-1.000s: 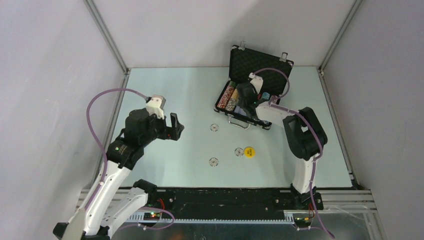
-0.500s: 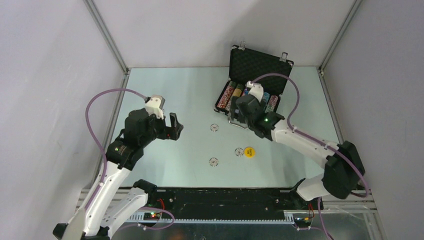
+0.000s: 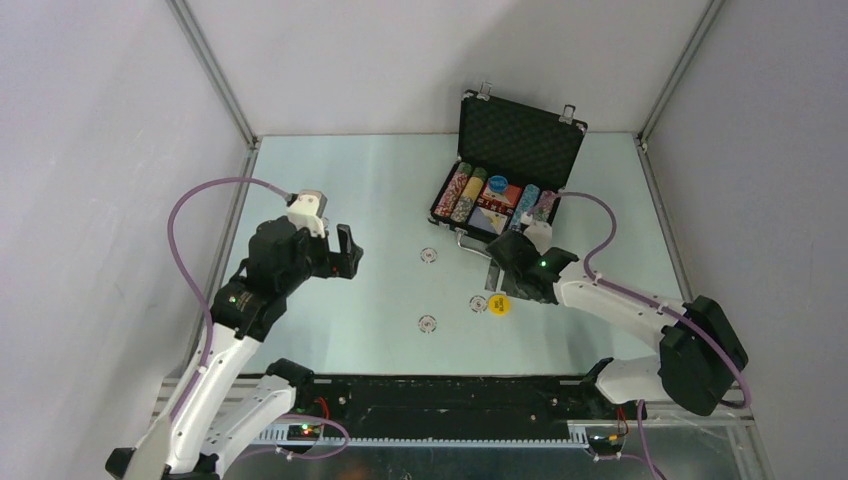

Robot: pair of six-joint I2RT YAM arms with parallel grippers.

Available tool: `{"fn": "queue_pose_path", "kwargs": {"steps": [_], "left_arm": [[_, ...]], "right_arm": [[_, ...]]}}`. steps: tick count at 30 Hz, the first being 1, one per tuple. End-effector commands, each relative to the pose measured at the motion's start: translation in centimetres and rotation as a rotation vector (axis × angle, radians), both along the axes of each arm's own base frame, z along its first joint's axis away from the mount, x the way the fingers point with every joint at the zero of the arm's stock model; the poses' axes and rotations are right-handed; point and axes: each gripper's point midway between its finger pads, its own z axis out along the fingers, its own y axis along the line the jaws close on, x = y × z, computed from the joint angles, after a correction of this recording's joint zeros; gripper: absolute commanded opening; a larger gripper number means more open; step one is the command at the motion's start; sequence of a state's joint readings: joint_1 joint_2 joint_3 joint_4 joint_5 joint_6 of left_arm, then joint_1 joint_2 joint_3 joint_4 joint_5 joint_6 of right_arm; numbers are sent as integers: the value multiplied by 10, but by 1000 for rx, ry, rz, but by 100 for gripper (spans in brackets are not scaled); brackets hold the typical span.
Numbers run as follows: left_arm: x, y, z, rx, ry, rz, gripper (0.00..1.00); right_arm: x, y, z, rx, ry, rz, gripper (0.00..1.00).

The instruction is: Pack up texas hold em set

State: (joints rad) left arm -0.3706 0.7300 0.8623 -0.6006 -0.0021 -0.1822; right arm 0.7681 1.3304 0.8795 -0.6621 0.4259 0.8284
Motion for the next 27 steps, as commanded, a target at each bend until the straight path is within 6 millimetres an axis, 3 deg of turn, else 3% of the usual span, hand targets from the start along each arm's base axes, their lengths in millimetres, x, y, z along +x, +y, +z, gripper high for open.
{"fn": "queue_pose_path", "kwargs": {"steps": [1, 7, 13, 22, 27], "left_arm": [[5, 5, 2, 18, -33, 18, 97], [5, 3, 0, 15, -24, 8, 98], [5, 3, 2, 13, -29, 7, 98], [4, 3, 2, 11, -30, 4, 98], [4, 3, 1, 12, -28, 4, 98]], "right_arm": [[-5, -19, -11, 14, 39, -110, 90], [9, -9, -23, 41, 45, -94, 81], [17, -8, -43, -22, 103, -77, 81], [10, 0, -71, -99, 190, -22, 86], [6, 5, -71, -119, 211, 7, 84]]}}
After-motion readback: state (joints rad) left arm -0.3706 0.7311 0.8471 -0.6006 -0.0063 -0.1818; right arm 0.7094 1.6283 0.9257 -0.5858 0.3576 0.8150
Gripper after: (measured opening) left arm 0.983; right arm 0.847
